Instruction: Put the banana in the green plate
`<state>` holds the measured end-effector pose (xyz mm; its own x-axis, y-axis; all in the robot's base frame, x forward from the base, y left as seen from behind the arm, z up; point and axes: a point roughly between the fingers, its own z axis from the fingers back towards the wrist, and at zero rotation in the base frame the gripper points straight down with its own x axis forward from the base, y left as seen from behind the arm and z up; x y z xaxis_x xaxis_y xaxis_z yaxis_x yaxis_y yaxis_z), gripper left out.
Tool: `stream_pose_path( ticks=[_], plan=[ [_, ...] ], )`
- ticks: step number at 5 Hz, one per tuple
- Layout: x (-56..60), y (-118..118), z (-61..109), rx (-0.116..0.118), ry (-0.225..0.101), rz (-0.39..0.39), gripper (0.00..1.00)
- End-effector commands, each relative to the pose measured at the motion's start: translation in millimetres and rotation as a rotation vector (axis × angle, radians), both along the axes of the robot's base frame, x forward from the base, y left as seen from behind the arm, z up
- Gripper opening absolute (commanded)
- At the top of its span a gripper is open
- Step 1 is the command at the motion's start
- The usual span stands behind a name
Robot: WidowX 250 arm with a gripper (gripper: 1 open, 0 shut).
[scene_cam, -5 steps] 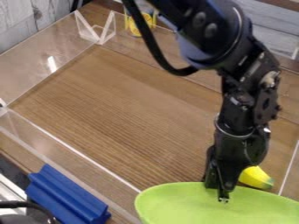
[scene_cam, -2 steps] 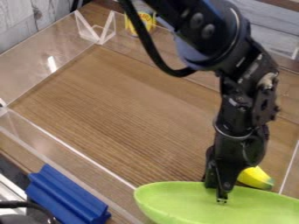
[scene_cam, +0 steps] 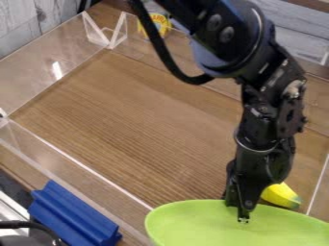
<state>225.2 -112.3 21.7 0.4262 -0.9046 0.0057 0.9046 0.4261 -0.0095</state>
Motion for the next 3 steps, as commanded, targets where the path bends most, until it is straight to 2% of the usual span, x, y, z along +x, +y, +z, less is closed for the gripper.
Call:
stream_pose_path(
  ticks=[1,3],
  plan=[
    [2.8,-2.5,8.5,-0.012,-0.035,-0.015,0.00],
    [3.2,-2.1,11.6,-0.013,-0.045,-0.022,0.00]
  ],
)
